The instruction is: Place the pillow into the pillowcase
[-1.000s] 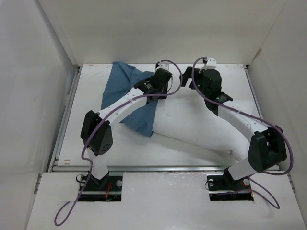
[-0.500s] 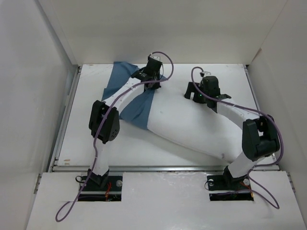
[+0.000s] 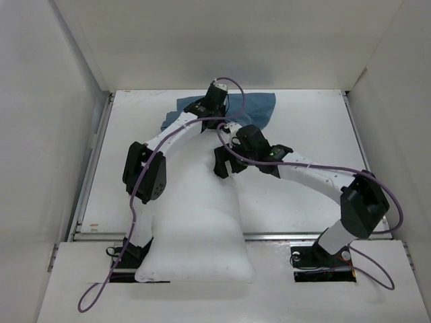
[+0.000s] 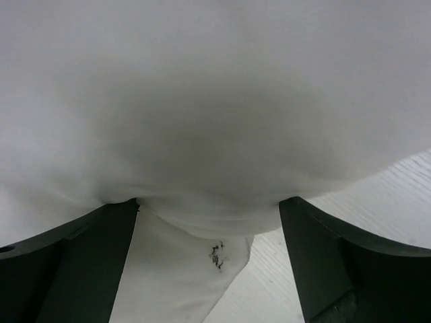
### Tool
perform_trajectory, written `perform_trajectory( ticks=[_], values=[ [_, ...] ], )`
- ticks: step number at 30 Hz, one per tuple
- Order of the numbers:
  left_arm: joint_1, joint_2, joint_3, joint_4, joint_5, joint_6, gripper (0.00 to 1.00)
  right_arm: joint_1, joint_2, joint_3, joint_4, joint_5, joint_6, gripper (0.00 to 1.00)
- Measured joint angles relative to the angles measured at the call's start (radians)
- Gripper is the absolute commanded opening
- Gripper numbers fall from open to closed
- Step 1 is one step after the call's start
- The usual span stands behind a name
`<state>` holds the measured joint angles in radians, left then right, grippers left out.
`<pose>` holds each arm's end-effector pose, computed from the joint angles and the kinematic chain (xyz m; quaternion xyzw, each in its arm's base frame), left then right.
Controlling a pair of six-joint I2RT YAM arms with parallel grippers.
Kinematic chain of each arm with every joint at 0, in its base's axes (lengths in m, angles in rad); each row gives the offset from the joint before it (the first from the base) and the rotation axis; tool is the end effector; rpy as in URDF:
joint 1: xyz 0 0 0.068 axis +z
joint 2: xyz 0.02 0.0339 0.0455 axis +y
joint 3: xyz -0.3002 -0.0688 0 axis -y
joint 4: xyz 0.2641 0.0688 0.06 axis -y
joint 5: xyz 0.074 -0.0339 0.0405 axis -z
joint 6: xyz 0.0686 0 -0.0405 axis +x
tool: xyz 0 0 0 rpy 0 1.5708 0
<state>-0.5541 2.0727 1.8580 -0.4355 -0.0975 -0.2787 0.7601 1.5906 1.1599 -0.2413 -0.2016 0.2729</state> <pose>0.4699 -0.2829 0.2929 0.1014 0.8894 -0.1395 0.4234 0.2815 0.2866 0.2700 -0.2586 0.8591 0.2923 0.3311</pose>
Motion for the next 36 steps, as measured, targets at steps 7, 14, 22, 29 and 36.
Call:
perform_trajectory(
  ticks=[7,14,22,29,36],
  values=[
    [-0.051,-0.240,-0.187,0.055,-0.076,0.003,0.67,-0.051,-0.155,-0.009,-0.063,0.159,0.011,0.91],
    [-0.114,-0.449,-0.240,0.069,-0.152,0.010,0.97,-0.222,-0.269,-0.063,-0.057,0.305,0.052,0.82],
    [-0.297,-0.490,-0.298,0.032,-0.178,0.023,1.00,-0.306,-0.073,-0.086,0.068,0.266,-0.006,0.80],
    [-0.299,-0.336,-0.320,-0.059,-0.228,-0.035,1.00,-0.310,0.048,-0.130,0.288,0.087,-0.071,0.76],
    [-0.290,-0.246,-0.291,-0.089,-0.312,-0.085,0.90,-0.320,0.186,-0.079,0.364,0.026,-0.094,0.23]
  ],
)
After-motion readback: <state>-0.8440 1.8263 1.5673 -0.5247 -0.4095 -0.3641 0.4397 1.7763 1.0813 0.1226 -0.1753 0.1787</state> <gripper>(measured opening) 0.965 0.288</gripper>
